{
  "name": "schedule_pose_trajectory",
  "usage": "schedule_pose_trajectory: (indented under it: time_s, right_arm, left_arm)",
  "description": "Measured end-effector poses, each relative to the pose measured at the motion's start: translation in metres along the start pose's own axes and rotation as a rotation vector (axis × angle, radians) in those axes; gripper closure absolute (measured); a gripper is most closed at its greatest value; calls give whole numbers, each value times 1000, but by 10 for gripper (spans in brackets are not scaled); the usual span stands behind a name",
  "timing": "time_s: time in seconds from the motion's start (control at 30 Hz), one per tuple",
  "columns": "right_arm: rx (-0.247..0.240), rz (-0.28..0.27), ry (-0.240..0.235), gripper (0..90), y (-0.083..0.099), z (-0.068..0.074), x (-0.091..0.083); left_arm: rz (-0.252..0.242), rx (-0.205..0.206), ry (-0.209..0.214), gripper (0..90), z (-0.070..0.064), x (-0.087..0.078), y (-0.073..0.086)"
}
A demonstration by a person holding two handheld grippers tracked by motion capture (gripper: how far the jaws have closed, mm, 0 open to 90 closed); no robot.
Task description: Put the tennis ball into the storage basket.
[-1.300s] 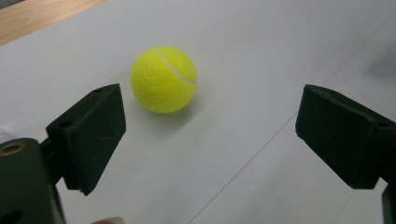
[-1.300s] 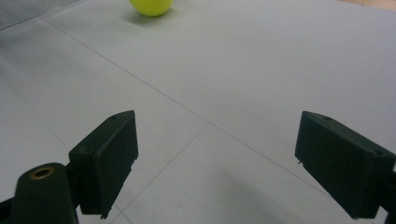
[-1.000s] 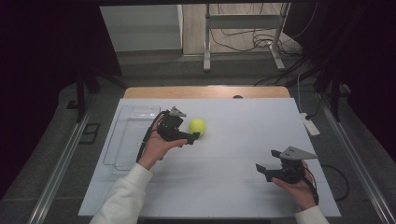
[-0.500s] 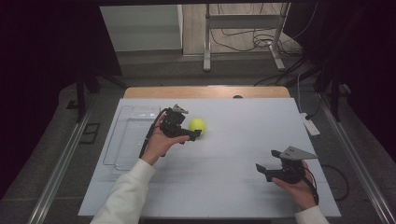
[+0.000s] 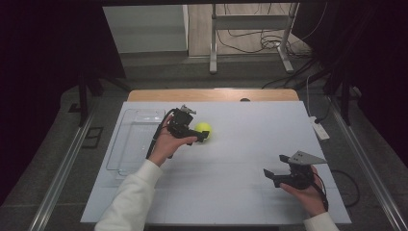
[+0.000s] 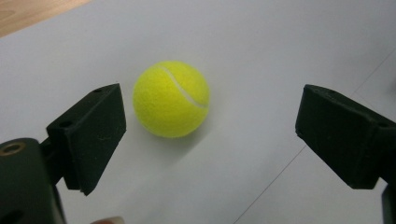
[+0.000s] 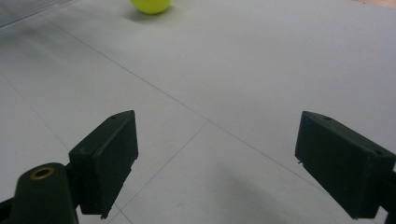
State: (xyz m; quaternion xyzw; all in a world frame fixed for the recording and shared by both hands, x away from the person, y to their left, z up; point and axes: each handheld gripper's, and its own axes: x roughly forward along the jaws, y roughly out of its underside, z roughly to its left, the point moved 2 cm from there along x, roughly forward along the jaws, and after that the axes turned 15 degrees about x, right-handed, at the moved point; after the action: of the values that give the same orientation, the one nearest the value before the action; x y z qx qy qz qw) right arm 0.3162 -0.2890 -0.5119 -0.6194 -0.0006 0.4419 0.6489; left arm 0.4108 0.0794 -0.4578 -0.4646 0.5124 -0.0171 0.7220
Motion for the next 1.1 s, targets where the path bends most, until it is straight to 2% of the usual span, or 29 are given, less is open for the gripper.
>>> schedule_pose_trajectory:
  time_s: [0.13,0.27,0.53,1.1]
  right_arm:
    - [0,-1,1,139,0,0,0]
    - [0,-1,1,139,0,0,0]
    - [0,-1,2,140,0,0,0]
    - [2,-1,3,140,0,0,0]
  left_arm:
    - [4,-7,-3,96,3,4,-2]
    - [5,-14,14,96,4,6,-4]
    - [10,-19,4,97,7,11,-11]
    - [35,-42,-2,96,17,21,-14]
